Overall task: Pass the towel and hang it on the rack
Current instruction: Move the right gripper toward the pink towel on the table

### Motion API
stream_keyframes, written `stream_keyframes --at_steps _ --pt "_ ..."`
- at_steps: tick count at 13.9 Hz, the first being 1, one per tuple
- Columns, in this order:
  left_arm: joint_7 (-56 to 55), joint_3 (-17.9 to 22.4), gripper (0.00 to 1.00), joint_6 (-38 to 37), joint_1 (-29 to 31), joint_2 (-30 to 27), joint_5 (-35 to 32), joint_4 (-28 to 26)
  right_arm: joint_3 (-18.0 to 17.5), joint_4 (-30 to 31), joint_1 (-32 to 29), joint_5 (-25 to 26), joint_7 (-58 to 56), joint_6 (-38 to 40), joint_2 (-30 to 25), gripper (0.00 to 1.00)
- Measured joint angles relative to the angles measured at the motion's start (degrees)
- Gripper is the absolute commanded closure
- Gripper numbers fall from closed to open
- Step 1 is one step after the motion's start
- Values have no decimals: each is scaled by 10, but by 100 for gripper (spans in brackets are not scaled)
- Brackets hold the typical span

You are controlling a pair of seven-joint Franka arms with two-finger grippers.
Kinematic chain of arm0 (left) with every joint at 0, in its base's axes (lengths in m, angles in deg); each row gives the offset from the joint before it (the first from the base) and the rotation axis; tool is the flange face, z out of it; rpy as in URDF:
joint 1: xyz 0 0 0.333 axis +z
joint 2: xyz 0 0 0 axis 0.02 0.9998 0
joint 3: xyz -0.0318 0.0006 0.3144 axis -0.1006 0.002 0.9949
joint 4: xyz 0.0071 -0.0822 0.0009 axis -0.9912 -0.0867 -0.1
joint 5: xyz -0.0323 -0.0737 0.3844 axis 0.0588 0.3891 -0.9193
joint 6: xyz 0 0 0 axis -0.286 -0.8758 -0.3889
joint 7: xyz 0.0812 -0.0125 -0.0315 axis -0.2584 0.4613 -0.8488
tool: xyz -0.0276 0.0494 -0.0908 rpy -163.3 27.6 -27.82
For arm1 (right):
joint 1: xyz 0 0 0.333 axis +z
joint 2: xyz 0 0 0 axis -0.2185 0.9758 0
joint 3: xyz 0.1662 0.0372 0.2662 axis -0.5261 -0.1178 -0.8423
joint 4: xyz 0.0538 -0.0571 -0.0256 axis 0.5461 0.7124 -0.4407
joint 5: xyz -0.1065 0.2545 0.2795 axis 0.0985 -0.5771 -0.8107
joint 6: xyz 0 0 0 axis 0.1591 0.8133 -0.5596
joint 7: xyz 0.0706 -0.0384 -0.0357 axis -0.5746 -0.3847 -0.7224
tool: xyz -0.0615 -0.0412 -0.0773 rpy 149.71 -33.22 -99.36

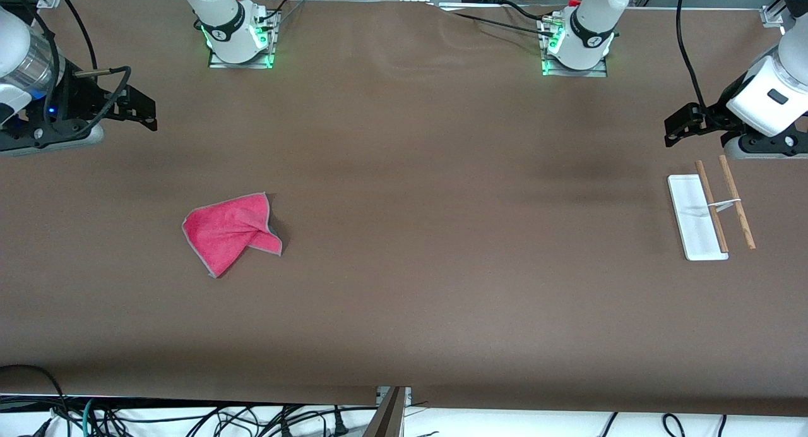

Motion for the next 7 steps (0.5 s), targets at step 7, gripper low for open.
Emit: stream_keyframes --at_steps 7 --pt "0 0 0 0 0 0 0 0 0 3 -1 7 0 5 2 0"
